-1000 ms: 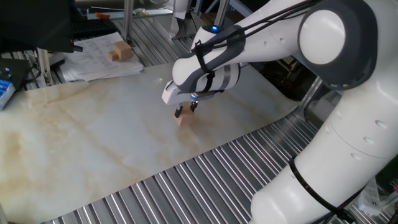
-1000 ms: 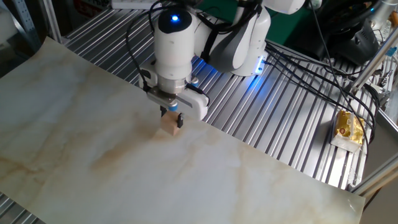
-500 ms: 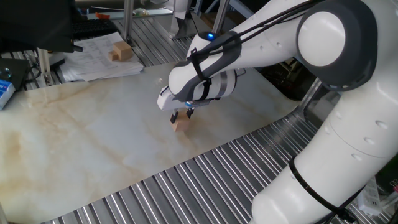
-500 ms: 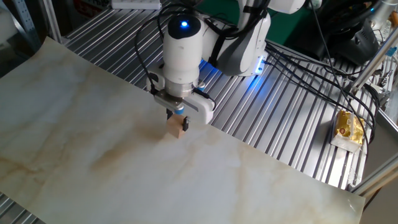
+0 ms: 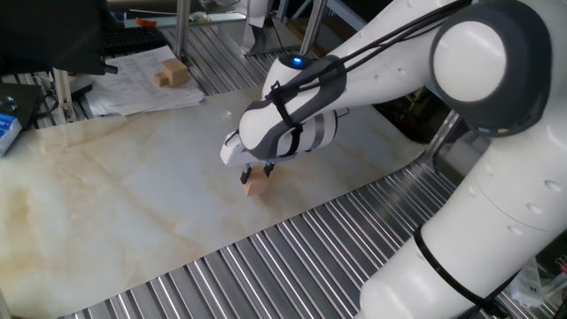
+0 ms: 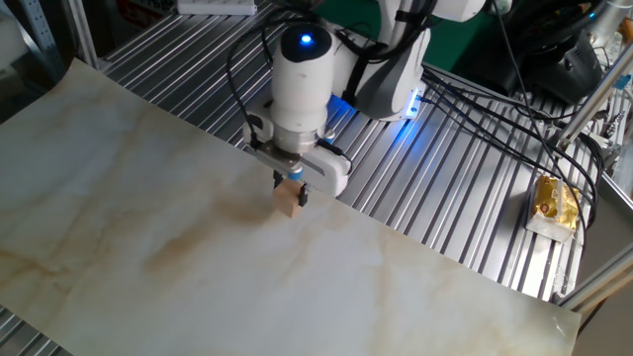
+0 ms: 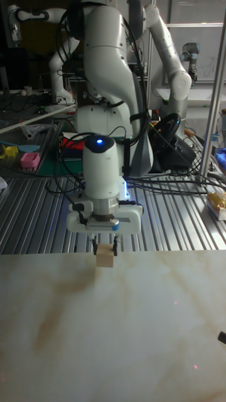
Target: Pick up the small block on the left and move it to the right
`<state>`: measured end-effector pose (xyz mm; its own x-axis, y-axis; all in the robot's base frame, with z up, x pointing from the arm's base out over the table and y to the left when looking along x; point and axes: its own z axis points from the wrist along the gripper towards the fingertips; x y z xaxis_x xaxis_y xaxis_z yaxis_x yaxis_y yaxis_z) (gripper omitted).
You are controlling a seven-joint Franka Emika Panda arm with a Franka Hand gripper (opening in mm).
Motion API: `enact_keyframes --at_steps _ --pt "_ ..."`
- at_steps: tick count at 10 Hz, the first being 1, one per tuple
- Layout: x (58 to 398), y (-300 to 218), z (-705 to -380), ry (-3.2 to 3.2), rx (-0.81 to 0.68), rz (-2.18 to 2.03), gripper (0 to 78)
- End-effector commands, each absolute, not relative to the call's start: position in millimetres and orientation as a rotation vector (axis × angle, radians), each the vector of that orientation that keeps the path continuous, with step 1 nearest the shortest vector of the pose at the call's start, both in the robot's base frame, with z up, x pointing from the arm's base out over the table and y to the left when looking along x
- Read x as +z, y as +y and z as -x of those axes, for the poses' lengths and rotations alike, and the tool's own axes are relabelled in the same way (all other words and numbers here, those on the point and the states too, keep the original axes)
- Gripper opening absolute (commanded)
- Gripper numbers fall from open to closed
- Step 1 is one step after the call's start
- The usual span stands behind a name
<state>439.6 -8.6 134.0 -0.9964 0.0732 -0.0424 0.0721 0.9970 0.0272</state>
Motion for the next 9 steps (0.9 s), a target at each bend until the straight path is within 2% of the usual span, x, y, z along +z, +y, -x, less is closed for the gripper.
enact_keyframes --at_steps 1,3,9 --pt "139 14 -430 3.097 0.019 -0.171 1.2" --pt "135 29 -426 3.088 0.01 -0.203 1.2" --pt "134 29 -451 3.086 0.033 -0.229 1.2"
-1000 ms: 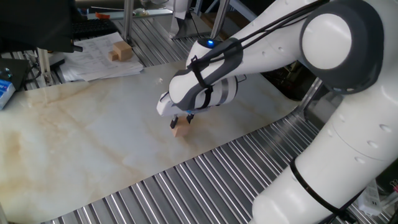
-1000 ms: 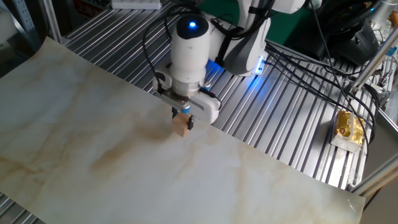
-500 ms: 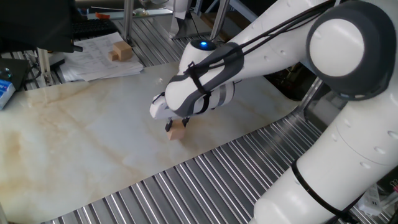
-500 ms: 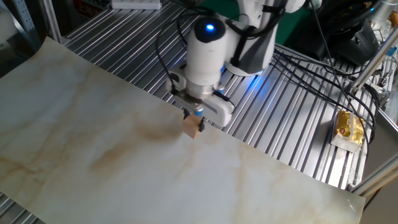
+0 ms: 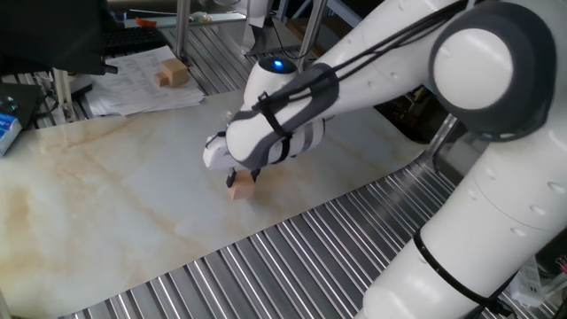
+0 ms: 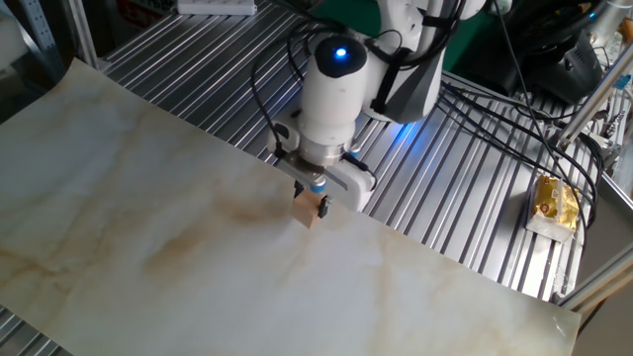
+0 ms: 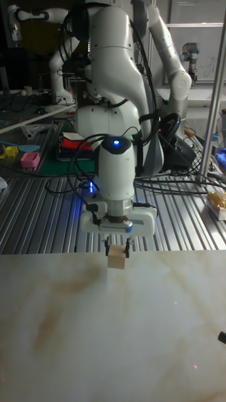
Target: Pick up the small block on the left and move it to the right
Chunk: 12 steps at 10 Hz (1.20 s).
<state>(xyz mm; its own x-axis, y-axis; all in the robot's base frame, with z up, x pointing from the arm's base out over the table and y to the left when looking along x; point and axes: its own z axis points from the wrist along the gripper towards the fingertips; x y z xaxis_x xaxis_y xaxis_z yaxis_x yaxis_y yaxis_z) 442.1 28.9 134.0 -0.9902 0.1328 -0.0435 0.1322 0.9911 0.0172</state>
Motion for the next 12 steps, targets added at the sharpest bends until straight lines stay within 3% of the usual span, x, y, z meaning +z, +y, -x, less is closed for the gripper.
enact_keyframes --at_steps 1,12 --pt "133 30 -452 3.084 0.035 -0.239 1.2" --pt "146 46 -460 3.077 0.033 -0.368 1.2"
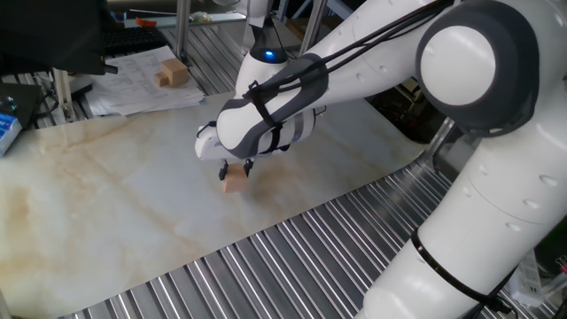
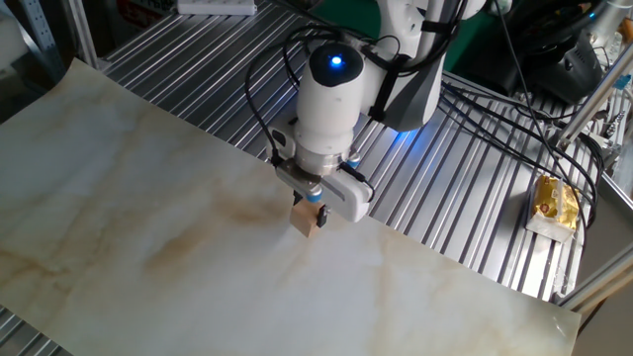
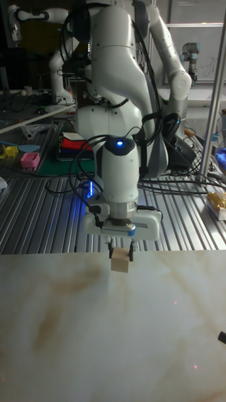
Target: Pick up the small block on the left and move it to the right
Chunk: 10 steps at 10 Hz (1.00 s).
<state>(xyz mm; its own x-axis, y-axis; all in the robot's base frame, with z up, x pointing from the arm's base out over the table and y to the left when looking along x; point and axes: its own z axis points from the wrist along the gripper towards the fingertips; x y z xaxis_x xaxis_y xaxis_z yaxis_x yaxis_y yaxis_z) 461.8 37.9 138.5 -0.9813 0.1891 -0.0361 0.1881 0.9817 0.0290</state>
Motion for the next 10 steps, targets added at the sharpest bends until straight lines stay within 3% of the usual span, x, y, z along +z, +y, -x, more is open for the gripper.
enact_keyframes --at_steps 1,4,7,10 --pt "145.6 45.8 -462.0 3.078 0.03 -0.36 1.2" --pt "145.8 45.6 -462.8 3.079 -0.089 -0.201 1.2" --pt "145.8 45.6 -462.8 3.057 -0.025 -0.001 1.2" --pt "145.8 45.6 -462.8 3.067 -0.055 0.168 1.2"
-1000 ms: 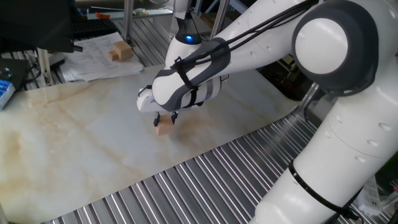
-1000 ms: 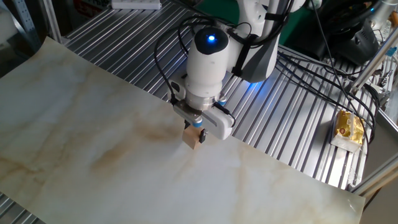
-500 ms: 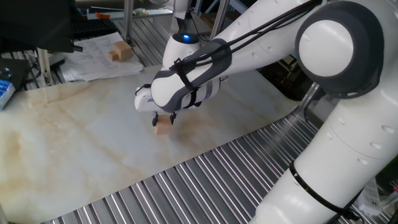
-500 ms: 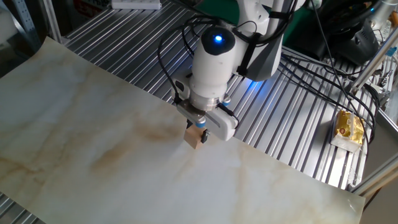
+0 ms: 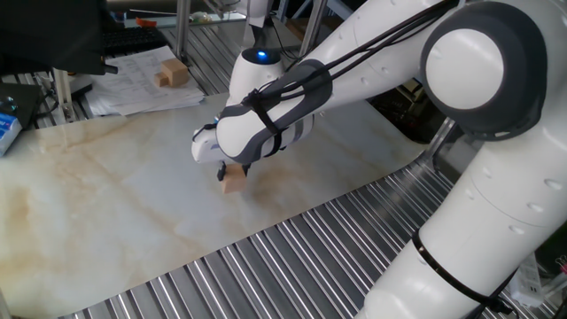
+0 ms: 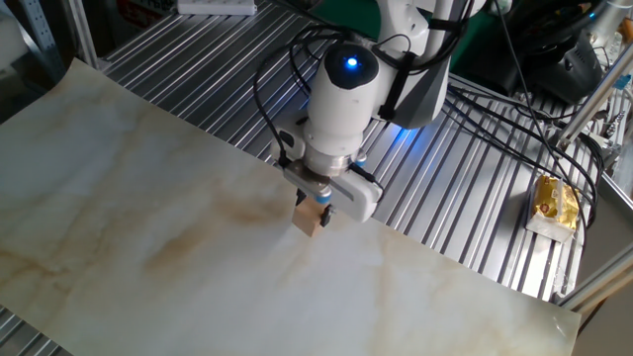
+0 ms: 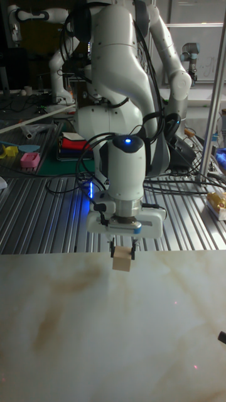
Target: Pick up the small block on the left and move it to the right
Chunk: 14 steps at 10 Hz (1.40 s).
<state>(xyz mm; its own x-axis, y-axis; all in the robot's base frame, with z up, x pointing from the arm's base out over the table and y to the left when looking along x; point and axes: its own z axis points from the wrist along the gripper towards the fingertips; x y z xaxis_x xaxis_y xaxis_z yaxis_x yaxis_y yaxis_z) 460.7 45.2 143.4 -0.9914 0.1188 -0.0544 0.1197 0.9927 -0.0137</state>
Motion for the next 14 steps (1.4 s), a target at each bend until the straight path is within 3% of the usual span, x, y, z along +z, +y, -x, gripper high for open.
enact_keyframes --at_steps 1,9,11,14 --pt "145.8 45.6 -462.8 3.082 -0.07 0.253 1.2" --pt "146.1 46.3 -462.4 3.114 -0.086 0.241 1.2" --pt "146.8 48.5 -461.2 3.135 0.04 0.128 1.2" --pt "145.8 50.5 -461.4 3.146 0.055 0.073 1.2"
